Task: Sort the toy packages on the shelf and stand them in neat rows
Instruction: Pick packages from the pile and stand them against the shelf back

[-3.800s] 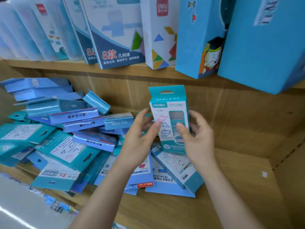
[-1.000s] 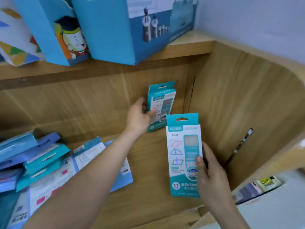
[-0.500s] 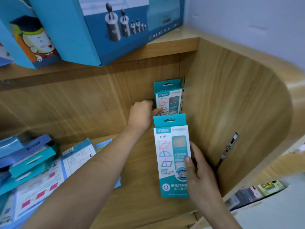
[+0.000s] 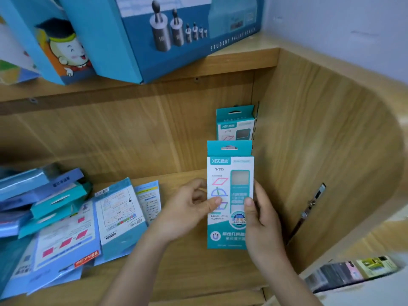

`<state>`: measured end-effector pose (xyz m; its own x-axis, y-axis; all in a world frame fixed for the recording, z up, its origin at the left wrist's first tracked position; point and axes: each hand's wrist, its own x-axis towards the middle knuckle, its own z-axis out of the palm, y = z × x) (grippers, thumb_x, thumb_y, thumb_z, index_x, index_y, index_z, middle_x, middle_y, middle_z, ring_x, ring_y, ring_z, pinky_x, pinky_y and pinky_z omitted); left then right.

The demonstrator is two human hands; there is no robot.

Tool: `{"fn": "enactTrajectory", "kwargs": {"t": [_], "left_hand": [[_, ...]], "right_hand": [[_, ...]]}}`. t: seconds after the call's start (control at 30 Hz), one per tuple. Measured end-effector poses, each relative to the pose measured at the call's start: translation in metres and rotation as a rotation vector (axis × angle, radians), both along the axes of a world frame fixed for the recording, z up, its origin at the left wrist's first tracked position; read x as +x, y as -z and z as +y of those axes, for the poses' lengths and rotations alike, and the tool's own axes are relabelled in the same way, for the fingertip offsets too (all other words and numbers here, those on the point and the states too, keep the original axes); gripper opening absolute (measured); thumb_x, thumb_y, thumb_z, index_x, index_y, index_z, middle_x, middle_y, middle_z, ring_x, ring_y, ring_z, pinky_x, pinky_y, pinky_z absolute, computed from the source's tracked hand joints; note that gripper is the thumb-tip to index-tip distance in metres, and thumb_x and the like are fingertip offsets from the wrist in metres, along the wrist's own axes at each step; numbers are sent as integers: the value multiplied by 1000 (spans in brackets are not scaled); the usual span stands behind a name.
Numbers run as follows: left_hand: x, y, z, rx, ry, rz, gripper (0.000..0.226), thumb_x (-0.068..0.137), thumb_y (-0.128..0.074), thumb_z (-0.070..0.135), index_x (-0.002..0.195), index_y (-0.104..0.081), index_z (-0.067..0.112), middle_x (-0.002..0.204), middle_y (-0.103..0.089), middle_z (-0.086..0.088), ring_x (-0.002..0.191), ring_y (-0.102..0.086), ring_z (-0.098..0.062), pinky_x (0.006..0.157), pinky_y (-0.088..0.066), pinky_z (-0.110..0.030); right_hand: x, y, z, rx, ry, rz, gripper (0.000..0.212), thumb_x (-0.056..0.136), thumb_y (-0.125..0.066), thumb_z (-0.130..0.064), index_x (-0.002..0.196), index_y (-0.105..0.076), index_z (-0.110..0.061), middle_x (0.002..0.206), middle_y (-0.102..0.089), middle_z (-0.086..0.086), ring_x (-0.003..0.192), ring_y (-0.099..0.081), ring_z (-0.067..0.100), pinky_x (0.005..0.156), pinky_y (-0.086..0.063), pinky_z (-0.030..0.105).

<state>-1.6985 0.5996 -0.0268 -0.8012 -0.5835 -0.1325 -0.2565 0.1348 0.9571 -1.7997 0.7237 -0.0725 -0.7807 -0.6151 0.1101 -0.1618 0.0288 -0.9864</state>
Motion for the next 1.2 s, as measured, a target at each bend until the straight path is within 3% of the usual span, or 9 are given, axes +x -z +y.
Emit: {"fn": "enactTrajectory", "kwargs": {"t": [0.17, 0.23, 0.33, 0.47, 0.6, 0.73, 0.87, 1.03, 1.2], "left_hand": [[-16, 16, -17, -285, -198, 34, 16, 85, -68, 21, 99, -59, 21, 95, -73, 8, 86, -68, -6, 79, -55, -36], [-34, 11, -26, -409, -254, 34, 13, 87, -67, 17, 92, -55, 22, 96, -70, 10, 84, -67, -2, 78, -54, -30], [-67, 8, -39, -558, -268, 25, 16, 87, -65, 18, 101, -57, 15, 105, -72, 0, 96, -68, -17, 80, -54, -37], [-92, 15, -53, -715, -317, -60, 28, 89, -62, 25, 114, -58, 13, 110, -70, -8, 94, -67, -32, 78, -53, -42], [-99, 16, -60, -754, -303, -120, 27, 91, -58, 32, 112, -61, 15, 111, -70, -6, 99, -65, -30, 77, -53, -39], [-105, 12, -58, -782, -266, -152, 30, 95, -51, 36, 110, -62, 12, 107, -70, -11, 99, -62, -36, 74, -50, -37], [-104, 4, -57, -798, -247, -170, 41, 98, -42, 43, 94, -63, 8, 93, -71, -14, 87, -63, -38, 62, -43, -35], [-103, -2, -61, -758, -223, -160, 48, 96, -41, 48, 86, -64, 7, 87, -72, -12, 82, -65, -34, 67, -51, -41], [-102, -5, -61, -751, -197, -171, 45, 95, -42, 49, 87, -63, 10, 86, -72, -7, 78, -66, -26, 62, -49, -34]], "right_hand": [[-2, 0, -5, 36, -32, 28, 54, 95, -48, -16, 135, -34, -49, 136, -51, -15, 114, -52, -9, 99, -47, 35], [-2, -3, -5, 54, -44, 28, 64, 93, -49, -6, 137, -29, -47, 134, -49, -19, 100, -50, -21, 93, -48, 29], [-2, -4, -5, 62, -61, 28, 70, 92, -50, -2, 144, -26, -42, 130, -46, -26, 92, -48, -26, 87, -47, 23], [-5, -3, -9, 56, -71, 28, 73, 92, -50, -3, 145, -22, -45, 147, -36, -17, 130, -31, -12, 109, -37, 37], [-10, -4, -18, 52, -37, 72, 72, 91, -51, -4, 144, -25, -44, 145, -41, -13, 131, -37, -3, 108, -37, 38], [-16, -5, -36, 69, 25, 129, 72, 88, -53, -9, 145, -24, -42, 144, -45, -6, 124, -51, 19, 103, -41, 45], [-26, -11, -55, 88, 69, 186, 74, 88, -54, -5, 149, -20, -30, 150, -36, -2, 136, -37, 15, 109, -35, 41], [-34, -21, -75, 73, 123, 245, 77, 86, -54, -3, 150, -17, -27, 154, -28, -1, 139, -30, 17, 111, -33, 42], [-32, -22, -74, 73, 149, 367, 78, 83, -58, 1, 148, -23, -26, 150, -32, -2, 136, -31, 16, 108, -30, 25]]}}
